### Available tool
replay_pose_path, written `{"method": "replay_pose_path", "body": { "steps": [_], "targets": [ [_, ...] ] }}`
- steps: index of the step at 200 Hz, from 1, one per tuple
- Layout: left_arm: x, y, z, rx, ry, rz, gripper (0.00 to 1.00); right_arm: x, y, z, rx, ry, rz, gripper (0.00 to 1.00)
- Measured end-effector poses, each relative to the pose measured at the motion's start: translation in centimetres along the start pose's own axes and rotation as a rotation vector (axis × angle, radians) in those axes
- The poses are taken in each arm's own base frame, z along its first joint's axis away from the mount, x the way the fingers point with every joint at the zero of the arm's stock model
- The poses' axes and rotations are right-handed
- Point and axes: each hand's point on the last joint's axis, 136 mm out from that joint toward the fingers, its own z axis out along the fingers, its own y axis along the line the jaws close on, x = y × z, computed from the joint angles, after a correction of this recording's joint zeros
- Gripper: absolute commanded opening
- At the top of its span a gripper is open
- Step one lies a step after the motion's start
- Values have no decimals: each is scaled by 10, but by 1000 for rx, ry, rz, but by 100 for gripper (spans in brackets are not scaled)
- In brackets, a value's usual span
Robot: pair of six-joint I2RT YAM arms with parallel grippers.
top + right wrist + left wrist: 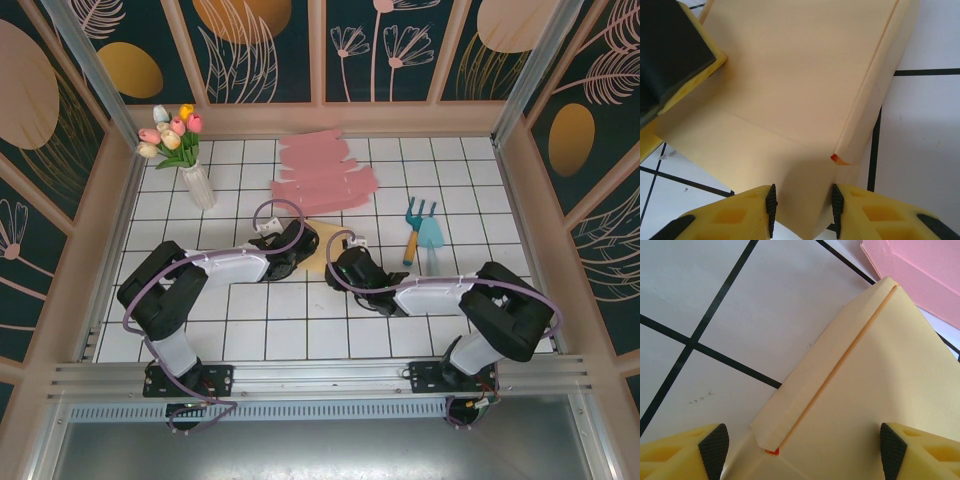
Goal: Fold the paper box
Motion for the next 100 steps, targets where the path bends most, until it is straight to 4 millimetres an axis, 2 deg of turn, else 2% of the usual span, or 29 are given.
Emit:
{"method": "replay_pose_path", "body": {
  "steps": [100],
  "targets": [
    [-1,0,1,-3,-6,4,78,2,2,1,-21,17,7,36]
  ]
}}
